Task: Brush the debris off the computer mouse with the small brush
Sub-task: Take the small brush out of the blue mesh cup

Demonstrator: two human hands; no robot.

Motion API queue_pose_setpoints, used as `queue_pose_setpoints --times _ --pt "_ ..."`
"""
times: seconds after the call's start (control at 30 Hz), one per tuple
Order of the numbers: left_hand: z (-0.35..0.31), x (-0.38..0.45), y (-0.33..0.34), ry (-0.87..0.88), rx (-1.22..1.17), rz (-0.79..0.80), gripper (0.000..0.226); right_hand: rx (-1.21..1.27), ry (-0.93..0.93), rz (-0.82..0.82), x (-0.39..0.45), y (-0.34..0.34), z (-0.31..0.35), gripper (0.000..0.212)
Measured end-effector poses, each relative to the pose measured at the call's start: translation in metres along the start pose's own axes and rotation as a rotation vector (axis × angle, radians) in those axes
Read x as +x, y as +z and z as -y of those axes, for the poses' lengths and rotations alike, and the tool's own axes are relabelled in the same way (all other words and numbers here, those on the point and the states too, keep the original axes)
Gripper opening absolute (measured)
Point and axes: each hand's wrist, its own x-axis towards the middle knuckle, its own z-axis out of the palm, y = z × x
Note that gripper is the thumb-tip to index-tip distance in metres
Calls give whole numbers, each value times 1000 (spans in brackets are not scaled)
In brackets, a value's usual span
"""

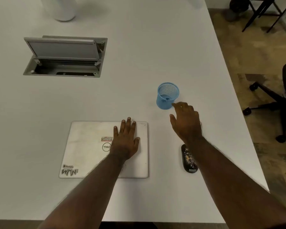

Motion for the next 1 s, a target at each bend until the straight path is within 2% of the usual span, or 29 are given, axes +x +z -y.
queue_pose_setpoints --times 0.13,0.3,0.57,0.63,0.73,0.83,1.0 --pt "3 0 3 5 19 -1 69 22 33 -17 34 -4 7 47" --pt "6 1 6 24 -2 -34 69 -40 38 -23 58 -3 12 34" --pt "5 2 8 15 2 -30 69 -156 -9 -63 66 6 8 22" --pt "4 1 8 18 -4 -33 69 -121 -16 -98 66 5 7 23" --pt "5 1 8 20 -7 -26 70 3 24 -195 64 -3 5 26" --pt "4 2 6 23 -2 -19 70 248 118 -334 55 -20 -1 26" --pt "-13 1 0 52 -79 -45 68 787 470 -407 25 -51 -33 23"
